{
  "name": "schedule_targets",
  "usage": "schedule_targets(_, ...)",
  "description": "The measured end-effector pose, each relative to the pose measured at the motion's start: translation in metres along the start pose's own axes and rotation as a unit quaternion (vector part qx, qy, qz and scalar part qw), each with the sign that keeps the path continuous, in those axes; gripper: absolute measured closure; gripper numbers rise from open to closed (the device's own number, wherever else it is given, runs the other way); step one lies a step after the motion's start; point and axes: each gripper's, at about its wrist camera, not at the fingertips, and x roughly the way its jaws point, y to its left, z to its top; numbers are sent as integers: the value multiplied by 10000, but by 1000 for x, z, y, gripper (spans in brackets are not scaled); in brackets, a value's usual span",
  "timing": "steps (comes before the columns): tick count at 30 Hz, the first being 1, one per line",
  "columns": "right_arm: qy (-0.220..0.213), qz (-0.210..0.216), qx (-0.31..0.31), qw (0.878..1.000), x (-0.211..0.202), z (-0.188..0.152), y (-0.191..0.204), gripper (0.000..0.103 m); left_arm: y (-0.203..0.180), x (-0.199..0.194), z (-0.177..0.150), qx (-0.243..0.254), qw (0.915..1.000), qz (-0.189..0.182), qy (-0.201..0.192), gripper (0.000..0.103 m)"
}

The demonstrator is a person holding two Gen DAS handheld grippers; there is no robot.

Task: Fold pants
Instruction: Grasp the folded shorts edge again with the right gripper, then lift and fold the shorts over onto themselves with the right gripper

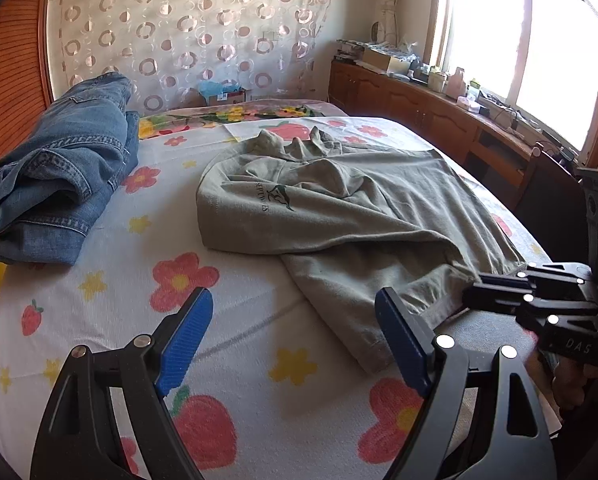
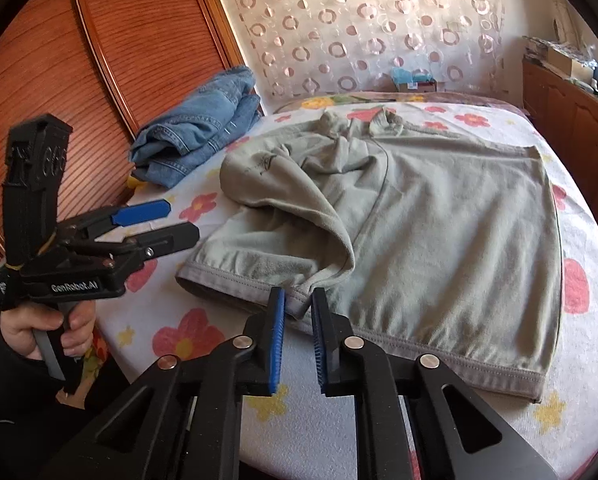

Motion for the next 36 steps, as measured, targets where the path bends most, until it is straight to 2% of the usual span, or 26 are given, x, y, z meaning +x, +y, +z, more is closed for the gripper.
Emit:
schedule_targets(8,-423,-142,-46,9990,-34,0,-8,94,-13,-3,6,182,9998,-75,-63,19)
schedule_targets(19,-623,-599,83,9962,-72,-9,-26,94,-39,-3,17,475,9985,-245,-128,19)
schedule_targets(29,-601,-923,231,9936,-90,-23,-32,94,-52,2,26,622,9974,-344,-113,19)
schedule_targets(36,-307,-1080,395,9929,-79,-30,-40,94,-58,10,25,691,9969,-373,-8,19)
